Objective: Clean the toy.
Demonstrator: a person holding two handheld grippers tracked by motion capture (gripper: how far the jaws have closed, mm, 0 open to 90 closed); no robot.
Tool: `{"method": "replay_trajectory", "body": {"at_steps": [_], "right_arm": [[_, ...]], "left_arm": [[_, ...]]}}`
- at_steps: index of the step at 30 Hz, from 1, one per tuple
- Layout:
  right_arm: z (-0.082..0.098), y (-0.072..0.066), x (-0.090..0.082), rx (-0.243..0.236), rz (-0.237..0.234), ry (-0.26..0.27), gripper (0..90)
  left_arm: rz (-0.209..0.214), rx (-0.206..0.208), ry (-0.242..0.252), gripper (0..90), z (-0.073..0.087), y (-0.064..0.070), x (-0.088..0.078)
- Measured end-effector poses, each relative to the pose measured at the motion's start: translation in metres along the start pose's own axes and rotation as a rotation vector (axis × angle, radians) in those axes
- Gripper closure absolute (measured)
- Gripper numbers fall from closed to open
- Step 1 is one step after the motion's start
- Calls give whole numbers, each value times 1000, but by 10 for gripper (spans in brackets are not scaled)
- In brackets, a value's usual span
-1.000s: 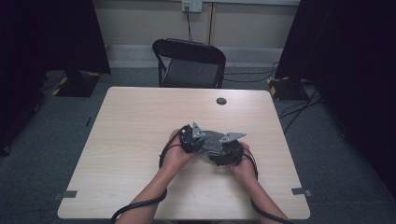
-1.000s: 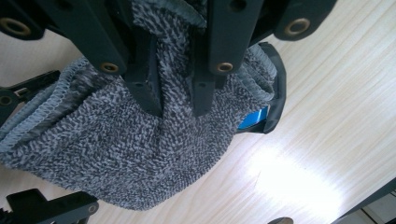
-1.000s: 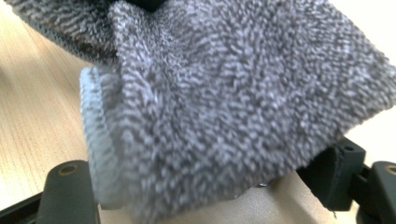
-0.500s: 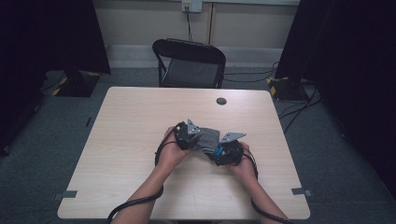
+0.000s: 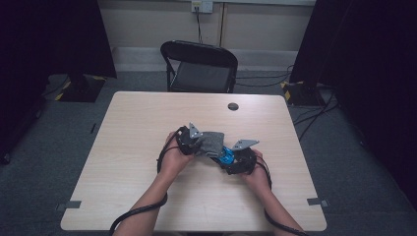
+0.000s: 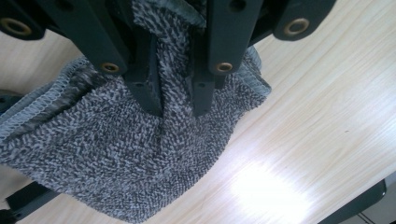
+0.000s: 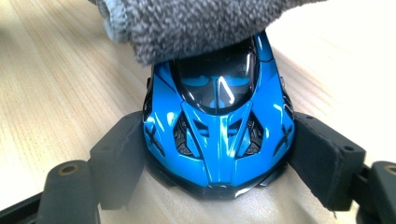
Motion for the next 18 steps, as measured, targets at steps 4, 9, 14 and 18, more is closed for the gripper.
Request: {"method": "replay_trajectory", "body": {"at_steps": [4, 9, 14, 18], "right_arm": [[0, 0, 0, 0, 0, 0, 233], [0, 0, 0, 0, 0, 0, 233], [0, 0, 0, 0, 0, 0, 233], [0, 0, 0, 0, 0, 0, 233]], "left_arm": [[-8, -15, -10, 764, 3, -6, 0], [-15, -40, -18, 764, 8, -14, 0], [-23, -50, -25, 764, 11, -20, 0], [-40, -63, -29, 764, 14, -25, -1]]}}
Point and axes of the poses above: each handheld gripper's, and its own axes: x roughly forward along the jaws, z roughly out of its underside, y roughly to its right, the point moved 5 cm from there along x, roughly forward along the jaws, and after that the axes turned 12 degrees about -z, right-handed, at the moved point
